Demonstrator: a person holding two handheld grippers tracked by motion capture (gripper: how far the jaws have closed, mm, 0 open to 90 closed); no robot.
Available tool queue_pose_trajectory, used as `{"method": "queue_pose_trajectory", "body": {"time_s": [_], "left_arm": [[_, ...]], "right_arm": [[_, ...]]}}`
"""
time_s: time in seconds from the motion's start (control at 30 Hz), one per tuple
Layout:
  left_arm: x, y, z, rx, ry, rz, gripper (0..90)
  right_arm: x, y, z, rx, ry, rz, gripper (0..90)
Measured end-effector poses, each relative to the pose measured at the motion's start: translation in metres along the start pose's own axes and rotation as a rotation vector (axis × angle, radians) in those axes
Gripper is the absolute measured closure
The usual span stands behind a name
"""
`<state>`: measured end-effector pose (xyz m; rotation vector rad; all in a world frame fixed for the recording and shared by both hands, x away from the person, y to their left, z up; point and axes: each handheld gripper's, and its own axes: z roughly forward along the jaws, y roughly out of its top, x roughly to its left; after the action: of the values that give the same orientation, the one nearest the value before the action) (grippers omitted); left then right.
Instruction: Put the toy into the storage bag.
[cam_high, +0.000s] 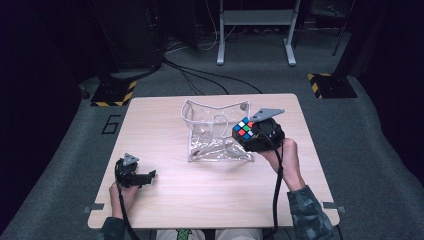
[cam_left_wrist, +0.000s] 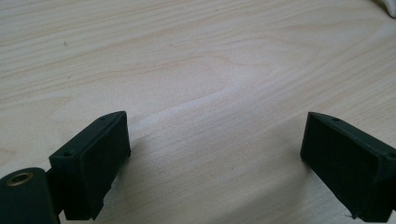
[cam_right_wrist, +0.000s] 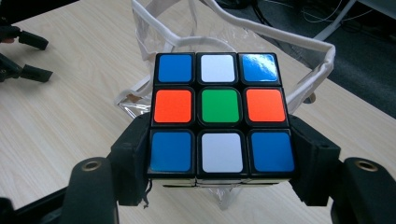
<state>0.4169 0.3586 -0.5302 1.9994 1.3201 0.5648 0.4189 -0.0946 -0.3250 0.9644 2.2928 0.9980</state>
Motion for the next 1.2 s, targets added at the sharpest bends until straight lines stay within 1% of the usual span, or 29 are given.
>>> {"method": "queue_pose_trajectory", "body": {"time_s": [0.07,0.23,0.4,0.57,0.63,0.67,0.77,0.8,0.83,0.9,0.93,1.03,1.13,1.2], "left_arm": [[0.0,0.0,0.0,-0.003,-0.001,-0.007,7.9],[-0.001,0.0,0.0,0.0,-0.003,-0.009,7.9],[-0.001,0.0,0.0,0.0,-0.003,-0.009,7.9],[0.0,0.0,0.0,-0.003,-0.003,-0.007,7.9],[-0.001,0.0,0.0,-0.002,-0.002,-0.008,7.9],[0.0,0.0,0.0,0.004,-0.003,0.0,7.9],[0.0,0.0,0.0,0.0,-0.001,0.001,7.9],[0.0,0.0,0.0,0.0,0.0,0.0,7.9],[0.0,0.0,0.0,0.001,-0.001,0.0,7.9],[0.0,0.0,0.0,0.001,-0.001,0.0,7.9],[0.0,0.0,0.0,0.001,-0.001,-0.001,7.9],[0.0,0.0,0.0,0.001,-0.001,-0.001,7.9],[0.0,0.0,0.0,0.001,-0.001,-0.001,7.9],[0.0,0.0,0.0,0.0,-0.001,0.001,7.9]], "right_arm": [[0.0,0.004,0.0,-0.004,-0.003,-0.008,33.5],[0.0,0.014,-0.003,-0.01,-0.006,-0.014,33.5],[-0.001,0.023,-0.003,-0.009,-0.011,-0.032,33.5],[-0.004,0.031,-0.001,-0.012,-0.015,-0.035,33.5],[-0.004,0.032,0.0,-0.01,-0.015,-0.028,33.5],[-0.005,0.034,0.003,-0.007,-0.017,-0.035,33.5],[-0.008,0.038,0.007,-0.005,-0.017,-0.037,33.5],[-0.008,0.039,0.008,-0.001,-0.019,-0.029,33.5],[-0.009,0.04,0.01,-0.004,-0.02,-0.036,33.4],[-0.009,0.042,0.013,0.004,-0.021,-0.021,33.5],[-0.01,0.044,0.015,0.001,-0.02,-0.03,33.5],[-0.012,0.046,0.021,0.008,-0.021,-0.033,33.5],[-0.014,0.047,0.026,0.015,-0.02,-0.029,33.5],[-0.015,0.047,0.03,0.027,-0.026,-0.015,33.5]]}}
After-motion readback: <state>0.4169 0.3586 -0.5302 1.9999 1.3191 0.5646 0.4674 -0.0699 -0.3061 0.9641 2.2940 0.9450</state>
